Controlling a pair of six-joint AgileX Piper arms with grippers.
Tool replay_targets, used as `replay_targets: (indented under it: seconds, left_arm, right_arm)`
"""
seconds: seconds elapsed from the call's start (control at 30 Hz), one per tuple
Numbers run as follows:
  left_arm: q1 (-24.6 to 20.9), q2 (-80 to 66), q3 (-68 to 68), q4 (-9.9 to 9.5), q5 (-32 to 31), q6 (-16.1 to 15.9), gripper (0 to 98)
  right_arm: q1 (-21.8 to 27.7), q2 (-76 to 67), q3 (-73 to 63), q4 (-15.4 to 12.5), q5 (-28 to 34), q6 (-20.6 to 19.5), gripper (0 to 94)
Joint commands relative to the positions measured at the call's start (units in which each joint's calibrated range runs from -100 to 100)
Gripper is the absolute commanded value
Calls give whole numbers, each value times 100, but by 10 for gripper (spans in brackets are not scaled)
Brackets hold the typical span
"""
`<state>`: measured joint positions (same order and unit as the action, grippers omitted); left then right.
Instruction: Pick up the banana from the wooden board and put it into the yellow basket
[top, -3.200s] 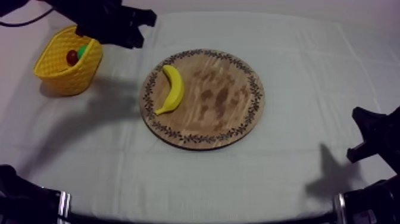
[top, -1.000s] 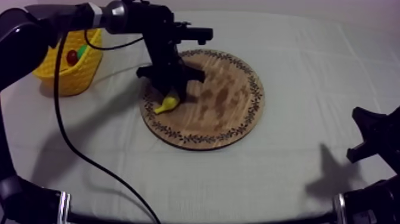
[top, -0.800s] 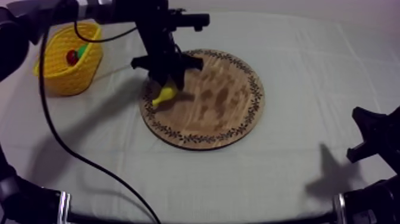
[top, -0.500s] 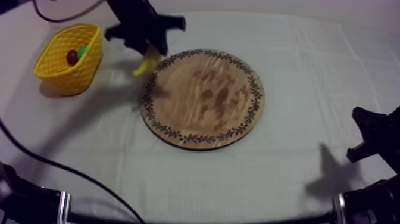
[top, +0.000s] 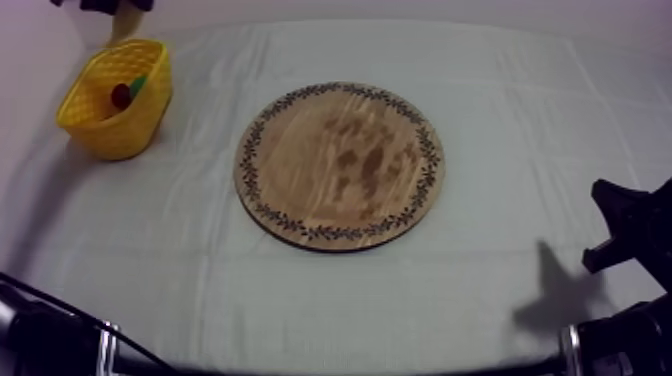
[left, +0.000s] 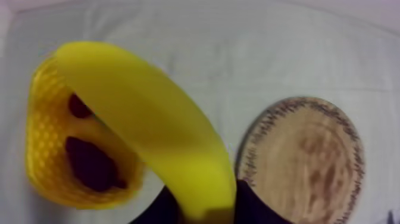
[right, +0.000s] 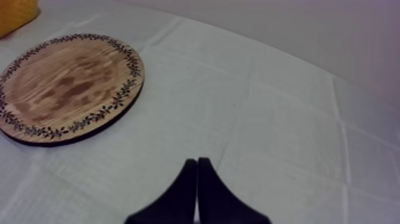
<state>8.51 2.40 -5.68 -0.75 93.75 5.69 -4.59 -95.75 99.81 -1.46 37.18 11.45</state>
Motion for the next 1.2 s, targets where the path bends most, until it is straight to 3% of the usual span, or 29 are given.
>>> replay_targets:
  seconds: [0.0, 0.2, 0.3, 0.47, 0.6, 0.73, 0.83, 1.17]
  left_arm:
    - [-426, 60, -115, -39, 44, -270, 165]
    - [-703, 411, -195, -255, 126, -491, 259]
    - [-793, 617, -128, -292, 93, -565, 396]
    - [-851, 745, 24, -320, 51, -605, 724]
    - [-851, 502, 244, -307, -59, -534, 805]
    - [-831, -62, 624, -269, -275, -443, 784]
    - [-806, -654, 938, -226, -455, -426, 712]
    - [-573, -3014, 2389, -223, -1738, -460, 240]
  right_arm:
    - [-1, 0, -3, -3, 0, 0, 4]
    - [-1, 0, -3, -3, 0, 0, 4]
    - [-1, 0, -3, -3, 0, 0, 4]
    - [-1, 0, -3, -3, 0, 0, 4]
    - [-1, 0, -3, -3, 0, 0, 4]
    - [-1, 0, -3, -3, 0, 0, 4]
    - [-1, 0, -3, -3, 0, 0, 4]
    - [-1, 0, -3, -3, 0, 0, 4]
